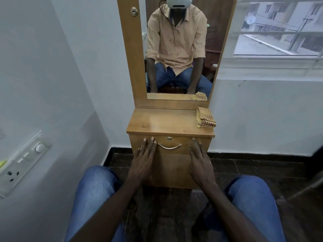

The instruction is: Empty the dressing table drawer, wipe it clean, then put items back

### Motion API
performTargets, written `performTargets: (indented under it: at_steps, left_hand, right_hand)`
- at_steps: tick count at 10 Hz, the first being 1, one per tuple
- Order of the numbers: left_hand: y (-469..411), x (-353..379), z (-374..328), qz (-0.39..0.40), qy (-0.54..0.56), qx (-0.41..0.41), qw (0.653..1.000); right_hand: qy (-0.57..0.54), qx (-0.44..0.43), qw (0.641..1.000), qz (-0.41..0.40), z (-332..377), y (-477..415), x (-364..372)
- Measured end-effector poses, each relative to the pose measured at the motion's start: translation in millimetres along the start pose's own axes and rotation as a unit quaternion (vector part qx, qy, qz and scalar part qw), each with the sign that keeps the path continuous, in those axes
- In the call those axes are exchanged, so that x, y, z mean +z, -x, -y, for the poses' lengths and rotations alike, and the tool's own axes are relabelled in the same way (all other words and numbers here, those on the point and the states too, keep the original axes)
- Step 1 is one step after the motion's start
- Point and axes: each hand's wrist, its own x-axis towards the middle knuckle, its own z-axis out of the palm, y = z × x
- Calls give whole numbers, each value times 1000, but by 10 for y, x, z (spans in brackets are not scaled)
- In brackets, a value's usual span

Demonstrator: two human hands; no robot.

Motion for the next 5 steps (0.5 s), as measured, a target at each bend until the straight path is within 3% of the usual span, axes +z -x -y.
performTargets:
  at_steps: [3, 5]
  left_hand:
    - [108, -50, -110, -19, 18, -6, 1000]
    - [412, -98, -318, -80, 30, -13, 996]
  right_hand:
    - [-12, -1, 1000, -12, 74, 55, -76]
    - [-25, -9, 996, -80, 130, 263, -146]
